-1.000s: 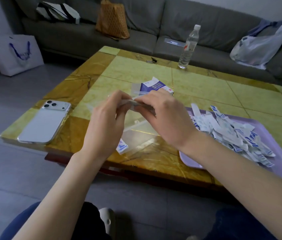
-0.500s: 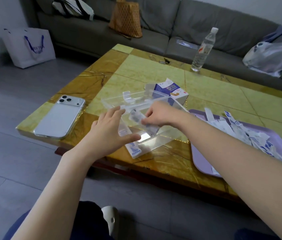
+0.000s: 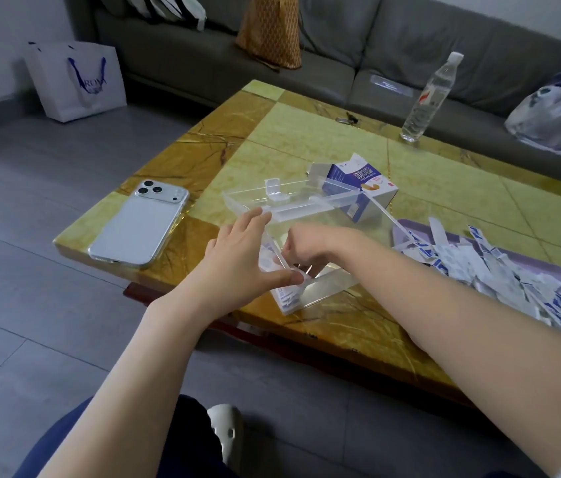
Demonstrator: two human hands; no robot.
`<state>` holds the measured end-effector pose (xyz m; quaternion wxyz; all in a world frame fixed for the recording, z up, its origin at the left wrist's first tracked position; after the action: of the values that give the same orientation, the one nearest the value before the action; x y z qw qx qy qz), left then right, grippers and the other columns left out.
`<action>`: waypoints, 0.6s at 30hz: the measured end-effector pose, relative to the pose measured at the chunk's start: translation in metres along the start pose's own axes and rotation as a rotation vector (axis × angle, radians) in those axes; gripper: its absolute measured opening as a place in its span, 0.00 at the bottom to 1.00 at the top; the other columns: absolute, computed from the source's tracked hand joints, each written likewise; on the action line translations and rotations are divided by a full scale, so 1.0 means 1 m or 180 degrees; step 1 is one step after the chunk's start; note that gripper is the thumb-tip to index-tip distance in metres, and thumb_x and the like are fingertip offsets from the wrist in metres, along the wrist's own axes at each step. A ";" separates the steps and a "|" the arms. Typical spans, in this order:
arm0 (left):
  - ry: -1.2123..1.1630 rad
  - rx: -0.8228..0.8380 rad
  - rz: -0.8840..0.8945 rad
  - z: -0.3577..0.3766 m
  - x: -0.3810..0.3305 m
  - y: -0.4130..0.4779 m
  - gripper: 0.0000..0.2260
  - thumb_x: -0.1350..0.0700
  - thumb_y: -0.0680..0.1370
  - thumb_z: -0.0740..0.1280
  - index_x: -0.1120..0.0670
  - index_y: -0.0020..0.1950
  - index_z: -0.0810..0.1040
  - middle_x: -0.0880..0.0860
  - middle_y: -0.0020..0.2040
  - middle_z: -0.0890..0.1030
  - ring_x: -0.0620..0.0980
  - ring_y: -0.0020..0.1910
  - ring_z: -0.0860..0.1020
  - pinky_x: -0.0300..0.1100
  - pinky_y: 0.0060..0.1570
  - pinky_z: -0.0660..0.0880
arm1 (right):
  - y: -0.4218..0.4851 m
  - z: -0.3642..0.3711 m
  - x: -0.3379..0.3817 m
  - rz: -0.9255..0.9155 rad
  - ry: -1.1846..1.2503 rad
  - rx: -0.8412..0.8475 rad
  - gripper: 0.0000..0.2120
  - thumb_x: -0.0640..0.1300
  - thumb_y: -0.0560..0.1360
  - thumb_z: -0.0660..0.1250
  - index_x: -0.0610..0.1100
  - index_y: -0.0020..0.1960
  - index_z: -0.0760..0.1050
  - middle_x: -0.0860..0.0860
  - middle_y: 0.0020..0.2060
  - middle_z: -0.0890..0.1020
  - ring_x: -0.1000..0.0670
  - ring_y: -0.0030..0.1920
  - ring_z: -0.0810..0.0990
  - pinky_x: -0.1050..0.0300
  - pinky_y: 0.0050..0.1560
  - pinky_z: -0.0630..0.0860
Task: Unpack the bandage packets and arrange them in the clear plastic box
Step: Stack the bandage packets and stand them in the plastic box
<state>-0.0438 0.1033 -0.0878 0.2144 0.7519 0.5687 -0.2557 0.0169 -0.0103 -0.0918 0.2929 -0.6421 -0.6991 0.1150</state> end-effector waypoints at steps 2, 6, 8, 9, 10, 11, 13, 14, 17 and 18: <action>-0.0007 0.0001 0.0006 0.000 0.000 0.000 0.44 0.38 0.68 0.69 0.50 0.76 0.51 0.46 0.76 0.51 0.50 0.74 0.53 0.50 0.71 0.55 | -0.004 -0.002 0.002 0.0075 -0.0083 0.0047 0.14 0.43 0.78 0.60 0.36 0.39 0.74 0.43 0.33 0.79 0.47 0.33 0.78 0.54 0.43 0.78; -0.0046 -0.0007 0.0021 -0.001 -0.001 -0.001 0.43 0.39 0.69 0.69 0.50 0.76 0.51 0.46 0.77 0.51 0.51 0.74 0.54 0.50 0.70 0.55 | -0.010 -0.004 0.002 -0.0024 0.0126 0.0317 0.08 0.36 0.77 0.61 0.33 0.51 0.76 0.46 0.32 0.76 0.52 0.32 0.76 0.57 0.45 0.78; -0.0053 -0.0002 0.0013 -0.001 -0.002 -0.001 0.43 0.39 0.69 0.69 0.50 0.76 0.51 0.46 0.77 0.51 0.51 0.74 0.54 0.50 0.71 0.55 | -0.010 -0.005 -0.001 -0.0017 0.0106 0.0264 0.10 0.36 0.77 0.63 0.33 0.55 0.76 0.47 0.34 0.78 0.53 0.32 0.77 0.57 0.46 0.79; -0.0054 -0.0006 0.0011 -0.001 -0.002 -0.002 0.43 0.39 0.68 0.69 0.50 0.76 0.51 0.46 0.77 0.51 0.51 0.74 0.54 0.50 0.71 0.55 | -0.011 -0.006 -0.002 -0.0002 0.0071 0.0200 0.10 0.37 0.76 0.65 0.34 0.55 0.77 0.47 0.33 0.78 0.53 0.31 0.77 0.59 0.43 0.79; -0.0057 -0.0008 0.0015 0.000 -0.002 -0.002 0.43 0.39 0.68 0.70 0.50 0.76 0.52 0.46 0.76 0.51 0.51 0.74 0.54 0.50 0.71 0.56 | -0.012 -0.006 -0.003 0.0017 0.0046 0.0152 0.10 0.37 0.74 0.67 0.34 0.53 0.77 0.48 0.32 0.78 0.53 0.31 0.78 0.60 0.42 0.79; -0.0063 -0.0008 0.0019 0.000 -0.002 -0.002 0.43 0.39 0.68 0.70 0.50 0.76 0.52 0.46 0.76 0.51 0.51 0.73 0.54 0.50 0.70 0.56 | -0.012 -0.006 -0.004 0.0028 0.0055 0.0121 0.10 0.38 0.73 0.69 0.34 0.53 0.78 0.48 0.31 0.79 0.53 0.32 0.78 0.58 0.43 0.79; -0.0081 -0.0012 0.0023 0.000 -0.001 -0.002 0.43 0.39 0.68 0.70 0.50 0.76 0.52 0.46 0.76 0.51 0.51 0.73 0.55 0.50 0.70 0.56 | -0.013 -0.005 -0.004 0.0029 0.0100 0.0065 0.13 0.37 0.70 0.72 0.33 0.53 0.79 0.46 0.33 0.79 0.49 0.36 0.80 0.52 0.50 0.80; -0.0088 -0.0021 0.0018 0.000 -0.001 -0.002 0.43 0.39 0.68 0.70 0.50 0.76 0.52 0.46 0.76 0.51 0.51 0.73 0.55 0.50 0.70 0.56 | -0.013 -0.004 -0.002 0.0029 0.0099 0.0020 0.14 0.37 0.69 0.72 0.34 0.53 0.78 0.45 0.35 0.80 0.47 0.39 0.81 0.50 0.52 0.80; -0.0101 -0.0033 -0.0004 0.000 -0.002 -0.002 0.43 0.40 0.68 0.70 0.50 0.76 0.53 0.46 0.76 0.51 0.52 0.73 0.55 0.50 0.69 0.56 | -0.014 -0.004 0.000 0.0020 0.0077 -0.0073 0.16 0.37 0.68 0.73 0.34 0.55 0.77 0.42 0.41 0.81 0.44 0.47 0.81 0.48 0.56 0.78; -0.0103 -0.0035 -0.0002 0.000 -0.002 -0.002 0.42 0.40 0.68 0.70 0.49 0.76 0.53 0.46 0.76 0.52 0.52 0.73 0.55 0.50 0.69 0.56 | -0.014 -0.004 0.000 0.0018 0.0128 -0.0064 0.17 0.36 0.68 0.73 0.34 0.55 0.77 0.43 0.39 0.81 0.44 0.46 0.81 0.48 0.56 0.78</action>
<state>-0.0458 0.1025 -0.0869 0.2277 0.7462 0.5668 -0.2648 0.0073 -0.0131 -0.0811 0.3001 -0.6492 -0.6923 0.0958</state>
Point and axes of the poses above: each hand's wrist, its own y-axis towards the middle knuckle, its own z-axis out of the palm, x = y × z, the point moved 3 cm from there along y, towards the middle knuckle
